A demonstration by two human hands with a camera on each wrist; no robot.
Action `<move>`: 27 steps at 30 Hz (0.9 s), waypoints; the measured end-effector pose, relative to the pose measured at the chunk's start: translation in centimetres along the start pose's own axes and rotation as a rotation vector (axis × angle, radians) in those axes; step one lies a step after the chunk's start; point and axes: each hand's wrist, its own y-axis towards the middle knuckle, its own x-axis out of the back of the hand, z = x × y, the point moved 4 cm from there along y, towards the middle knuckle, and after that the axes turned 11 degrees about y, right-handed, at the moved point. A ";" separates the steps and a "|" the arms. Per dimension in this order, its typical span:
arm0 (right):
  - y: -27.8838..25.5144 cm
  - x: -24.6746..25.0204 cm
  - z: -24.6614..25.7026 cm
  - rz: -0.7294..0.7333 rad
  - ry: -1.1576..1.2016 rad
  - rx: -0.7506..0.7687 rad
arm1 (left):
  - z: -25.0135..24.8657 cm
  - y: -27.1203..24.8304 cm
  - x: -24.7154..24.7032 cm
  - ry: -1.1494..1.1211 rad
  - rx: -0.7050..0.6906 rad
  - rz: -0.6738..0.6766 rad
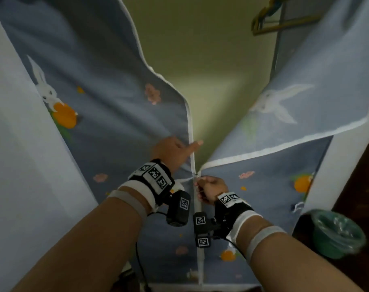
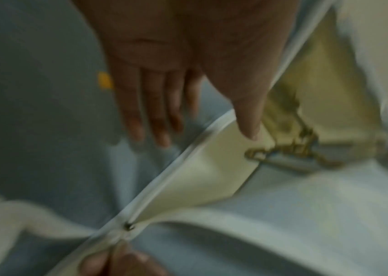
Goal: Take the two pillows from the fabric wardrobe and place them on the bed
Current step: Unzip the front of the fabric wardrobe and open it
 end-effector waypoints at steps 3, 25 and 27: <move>0.7 0.9 -4.3 0.003 0.003 -0.034 | 2.5 -0.7 -5.5 0.156 0.089 0.249; 8.2 6.1 -31.5 -0.116 -0.197 -0.320 | 20.4 -8.6 -20.0 0.537 0.070 0.035; 8.1 6.0 -31.9 -0.125 -0.179 -0.352 | 21.4 -10.4 -23.8 0.530 0.035 0.245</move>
